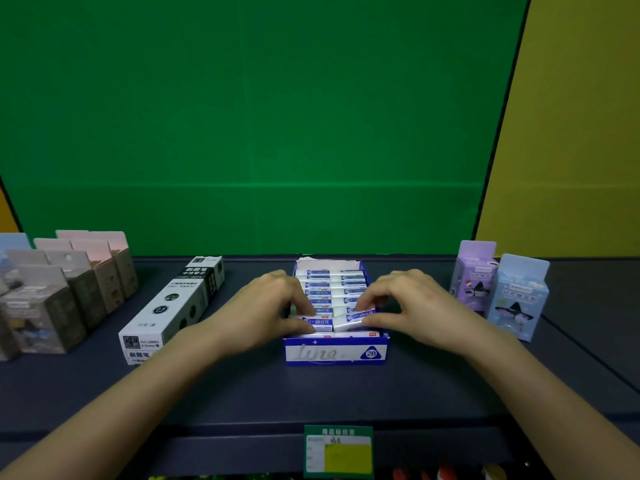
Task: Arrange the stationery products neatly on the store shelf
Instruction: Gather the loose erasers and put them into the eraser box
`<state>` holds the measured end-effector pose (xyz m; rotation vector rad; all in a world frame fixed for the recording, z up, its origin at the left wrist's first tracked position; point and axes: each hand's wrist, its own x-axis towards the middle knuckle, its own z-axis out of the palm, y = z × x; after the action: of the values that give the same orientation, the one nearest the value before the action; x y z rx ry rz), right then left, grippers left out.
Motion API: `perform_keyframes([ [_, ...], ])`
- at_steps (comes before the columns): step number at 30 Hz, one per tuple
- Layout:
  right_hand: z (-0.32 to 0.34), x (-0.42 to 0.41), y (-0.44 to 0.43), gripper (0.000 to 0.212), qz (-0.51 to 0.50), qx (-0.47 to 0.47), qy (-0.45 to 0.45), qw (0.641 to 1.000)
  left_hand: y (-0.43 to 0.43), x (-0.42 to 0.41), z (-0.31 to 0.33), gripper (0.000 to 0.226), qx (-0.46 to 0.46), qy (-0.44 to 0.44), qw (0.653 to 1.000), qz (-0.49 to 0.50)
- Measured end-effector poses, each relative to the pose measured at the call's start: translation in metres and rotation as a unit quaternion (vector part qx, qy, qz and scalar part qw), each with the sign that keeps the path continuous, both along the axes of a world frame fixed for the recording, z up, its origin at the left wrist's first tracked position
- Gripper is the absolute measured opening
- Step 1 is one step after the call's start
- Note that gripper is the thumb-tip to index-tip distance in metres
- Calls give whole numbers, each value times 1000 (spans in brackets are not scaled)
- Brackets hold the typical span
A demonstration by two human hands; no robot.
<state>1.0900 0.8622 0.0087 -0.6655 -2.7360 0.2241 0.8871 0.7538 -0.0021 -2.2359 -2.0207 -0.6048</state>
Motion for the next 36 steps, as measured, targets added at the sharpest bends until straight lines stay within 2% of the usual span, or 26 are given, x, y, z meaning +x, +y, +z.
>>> perform_keyframes([
  [5, 0, -4, 0, 19, -19, -7, 0, 1000, 0, -1, 4, 25, -4, 2, 1000, -1],
  [11, 5, -9, -6, 19, -42, 71, -58, 995, 0, -1, 4, 25, -6, 4, 1000, -2],
  [25, 4, -10, -12, 16, -46, 34, -60, 997, 1, -1, 6, 23, -21, 34, 999, -3],
  [28, 1, -9, -14, 15, -46, 31, -30, 998, 1, -1, 6, 26, -17, 27, 999, -6],
  [31, -2, -4, -18, 18, -53, 42, 44, 997, -1, 1, 7, 35, 3, 6, 1000, -10],
  [36, -2, 18, -21, 18, -70, 38, 170, 982, -1, 13, 11, 32, 79, -40, 996, -17],
])
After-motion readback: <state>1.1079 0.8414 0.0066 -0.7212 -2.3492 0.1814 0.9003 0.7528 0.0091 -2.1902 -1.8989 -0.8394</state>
